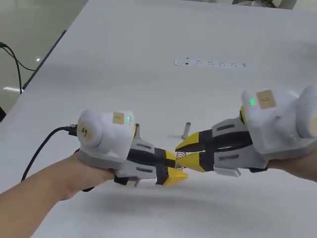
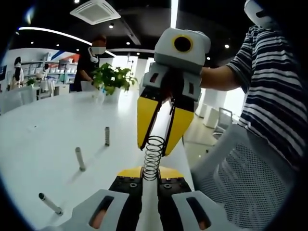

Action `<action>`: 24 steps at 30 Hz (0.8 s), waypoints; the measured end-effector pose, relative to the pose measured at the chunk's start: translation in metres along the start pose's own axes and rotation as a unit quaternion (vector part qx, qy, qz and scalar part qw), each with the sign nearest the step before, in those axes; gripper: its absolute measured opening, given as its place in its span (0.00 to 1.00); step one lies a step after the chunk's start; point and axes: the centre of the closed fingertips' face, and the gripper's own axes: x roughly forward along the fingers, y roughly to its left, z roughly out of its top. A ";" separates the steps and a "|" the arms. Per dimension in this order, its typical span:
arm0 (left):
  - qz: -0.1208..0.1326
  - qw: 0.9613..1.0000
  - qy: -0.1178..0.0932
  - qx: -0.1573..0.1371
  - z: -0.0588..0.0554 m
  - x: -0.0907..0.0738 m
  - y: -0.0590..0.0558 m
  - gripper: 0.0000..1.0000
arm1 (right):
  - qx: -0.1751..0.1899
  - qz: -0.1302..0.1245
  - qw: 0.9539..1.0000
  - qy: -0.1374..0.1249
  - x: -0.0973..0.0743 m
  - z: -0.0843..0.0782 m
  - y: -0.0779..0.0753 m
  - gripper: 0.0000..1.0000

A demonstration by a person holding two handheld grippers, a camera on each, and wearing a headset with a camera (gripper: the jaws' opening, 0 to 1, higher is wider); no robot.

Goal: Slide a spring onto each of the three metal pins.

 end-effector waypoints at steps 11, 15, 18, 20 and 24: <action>0.007 1.000 -0.008 -0.012 0.005 0.000 0.001 0.05 | -0.016 -0.003 1.000 0.007 0.000 0.004 -0.003 0.07; 0.011 1.000 -0.010 -0.020 0.005 -0.001 0.002 0.07 | -0.022 -0.005 1.000 0.008 0.000 0.005 -0.003 0.07; 0.014 1.000 -0.008 -0.026 0.004 -0.001 0.002 0.10 | -0.022 -0.007 1.000 0.007 0.000 0.006 -0.004 0.07; 0.015 0.999 -0.005 -0.032 0.003 -0.001 0.003 0.12 | -0.022 -0.009 1.000 0.006 0.000 0.006 -0.005 0.07; 0.024 0.999 -0.003 -0.032 0.002 -0.002 0.006 0.17 | -0.025 -0.013 1.000 0.011 -0.001 0.005 -0.007 0.07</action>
